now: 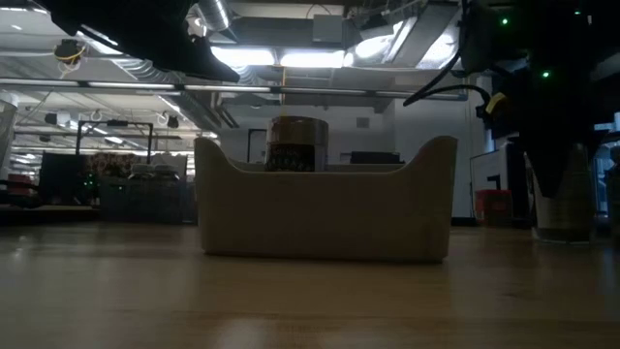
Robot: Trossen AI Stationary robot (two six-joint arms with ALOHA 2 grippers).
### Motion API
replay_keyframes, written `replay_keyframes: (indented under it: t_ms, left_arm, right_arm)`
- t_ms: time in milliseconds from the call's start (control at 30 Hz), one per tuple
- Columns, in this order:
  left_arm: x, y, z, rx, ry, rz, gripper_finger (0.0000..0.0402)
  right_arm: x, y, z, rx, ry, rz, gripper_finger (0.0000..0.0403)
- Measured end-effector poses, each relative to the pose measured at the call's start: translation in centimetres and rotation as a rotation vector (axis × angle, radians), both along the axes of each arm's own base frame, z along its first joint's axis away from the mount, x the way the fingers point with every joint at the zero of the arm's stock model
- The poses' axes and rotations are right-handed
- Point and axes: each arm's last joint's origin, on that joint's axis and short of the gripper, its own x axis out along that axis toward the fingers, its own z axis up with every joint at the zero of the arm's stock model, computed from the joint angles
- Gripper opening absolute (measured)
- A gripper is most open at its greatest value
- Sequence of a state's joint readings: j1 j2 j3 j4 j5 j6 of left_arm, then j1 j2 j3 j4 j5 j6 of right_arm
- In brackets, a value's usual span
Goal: Sort spices by type
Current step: Put the top gold seasoning bottle into the gray bin
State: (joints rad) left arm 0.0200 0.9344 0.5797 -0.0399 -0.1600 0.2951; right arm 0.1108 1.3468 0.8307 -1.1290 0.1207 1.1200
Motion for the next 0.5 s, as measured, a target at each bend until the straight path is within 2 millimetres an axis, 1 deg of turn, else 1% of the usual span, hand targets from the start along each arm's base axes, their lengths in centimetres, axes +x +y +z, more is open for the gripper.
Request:
replay_keyframes:
  t_ms: [133,233,300,400,500]
  left_arm:
    - [0.0,0.0,0.0,0.0,0.0,0.0,0.0239]
    - [0.0,0.0,0.0,0.0,0.0,0.001,0.0239]
    - [0.0,0.0,0.0,0.0,0.0,0.0,0.0239]
    - [0.0,0.0,0.0,0.0,-0.001,0.001,0.0239]
    - [0.0,0.0,0.1,0.0,-0.007,0.0,0.0239]
  right_arm:
    - [0.0,0.0,0.0,-0.004,-0.002,0.007,0.029]
    - [0.1,0.0,0.0,-0.004,-0.001,0.031,0.0302]
    - [0.2,0.0,0.2,0.0,-0.009,0.042,0.0302]
    - [0.6,0.1,0.8,0.004,-0.032,0.058,0.0287]
    - [1.2,0.1,1.7,0.004,-0.066,0.085,0.0287]
